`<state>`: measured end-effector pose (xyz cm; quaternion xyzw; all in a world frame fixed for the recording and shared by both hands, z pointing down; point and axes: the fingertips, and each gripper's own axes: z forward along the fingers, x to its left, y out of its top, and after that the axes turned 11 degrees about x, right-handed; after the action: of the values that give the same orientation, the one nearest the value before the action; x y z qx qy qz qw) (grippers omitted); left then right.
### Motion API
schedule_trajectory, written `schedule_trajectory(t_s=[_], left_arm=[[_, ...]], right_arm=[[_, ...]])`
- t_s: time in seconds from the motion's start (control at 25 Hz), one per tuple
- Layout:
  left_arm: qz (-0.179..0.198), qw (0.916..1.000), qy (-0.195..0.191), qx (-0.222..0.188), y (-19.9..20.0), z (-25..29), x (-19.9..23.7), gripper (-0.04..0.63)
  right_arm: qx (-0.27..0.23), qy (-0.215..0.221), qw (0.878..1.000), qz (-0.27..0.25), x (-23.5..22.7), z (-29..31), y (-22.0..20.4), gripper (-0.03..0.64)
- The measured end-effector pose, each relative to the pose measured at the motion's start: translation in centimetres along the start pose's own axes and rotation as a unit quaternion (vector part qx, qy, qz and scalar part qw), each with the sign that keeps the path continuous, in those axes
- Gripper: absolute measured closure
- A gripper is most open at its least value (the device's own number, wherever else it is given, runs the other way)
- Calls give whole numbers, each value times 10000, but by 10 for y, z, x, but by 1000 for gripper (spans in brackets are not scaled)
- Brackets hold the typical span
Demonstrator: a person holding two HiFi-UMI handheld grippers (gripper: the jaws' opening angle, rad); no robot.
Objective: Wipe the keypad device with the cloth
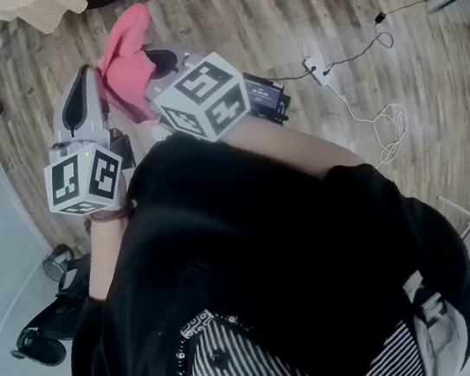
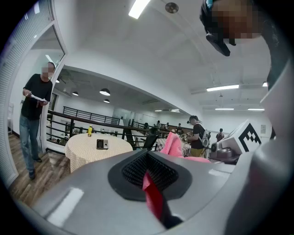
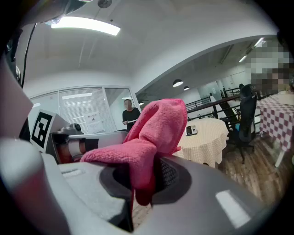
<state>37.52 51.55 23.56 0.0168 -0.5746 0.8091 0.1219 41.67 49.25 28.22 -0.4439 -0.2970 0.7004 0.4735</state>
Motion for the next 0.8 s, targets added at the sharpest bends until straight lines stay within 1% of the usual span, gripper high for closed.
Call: schedule_trajectory(t_s=[0.24, 0.44, 0.6, 0.8], left_arm=[[8, 10000, 5, 33, -2, -2, 1, 597], [3, 10000, -41, 48, -4, 1, -2, 597], [-8, 9999, -108, 92, -6, 4, -4, 597], [41, 9998, -176, 115, -3, 11, -14, 597]], right_arm=[[2, 43, 10000, 27, 4, 1, 0, 552], [-39, 57, 9998, 199, -2, 1, 0, 552], [-51, 93, 9997, 210, -1, -1, 1, 552], [-107, 127, 9994, 298, -8, -7, 2, 552]])
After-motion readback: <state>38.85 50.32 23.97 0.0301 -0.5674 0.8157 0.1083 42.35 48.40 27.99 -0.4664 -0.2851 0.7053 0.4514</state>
